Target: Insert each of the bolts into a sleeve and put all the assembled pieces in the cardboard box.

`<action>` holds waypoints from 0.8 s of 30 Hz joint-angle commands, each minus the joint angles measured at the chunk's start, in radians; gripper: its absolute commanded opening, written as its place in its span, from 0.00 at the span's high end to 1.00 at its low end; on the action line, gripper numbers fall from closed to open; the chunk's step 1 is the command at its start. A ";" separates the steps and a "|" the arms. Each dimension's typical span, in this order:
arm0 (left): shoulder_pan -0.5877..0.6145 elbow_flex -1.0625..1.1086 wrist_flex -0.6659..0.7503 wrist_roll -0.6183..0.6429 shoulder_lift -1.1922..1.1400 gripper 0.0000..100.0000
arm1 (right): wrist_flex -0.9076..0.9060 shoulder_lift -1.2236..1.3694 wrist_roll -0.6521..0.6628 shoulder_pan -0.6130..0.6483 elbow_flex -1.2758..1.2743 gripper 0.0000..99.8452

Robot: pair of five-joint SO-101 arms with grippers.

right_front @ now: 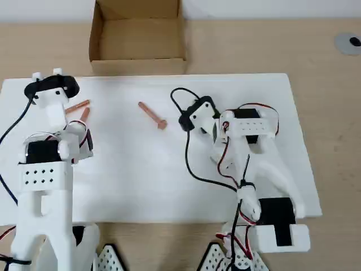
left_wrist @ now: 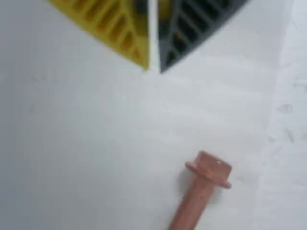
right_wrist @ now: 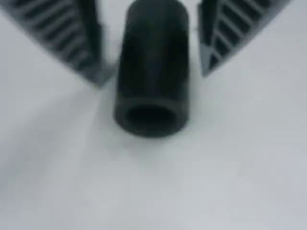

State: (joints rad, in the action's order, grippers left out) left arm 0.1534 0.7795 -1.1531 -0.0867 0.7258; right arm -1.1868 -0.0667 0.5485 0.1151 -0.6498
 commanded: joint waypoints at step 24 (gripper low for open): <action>0.005 -0.072 -0.043 -0.026 0.028 0.98 | -0.393 -0.209 0.017 -0.168 0.407 0.99</action>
State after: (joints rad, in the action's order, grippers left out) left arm 0.1534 0.7534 -1.1945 -0.1036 0.7258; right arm -1.4876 -0.1450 0.5531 -0.0230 -0.3874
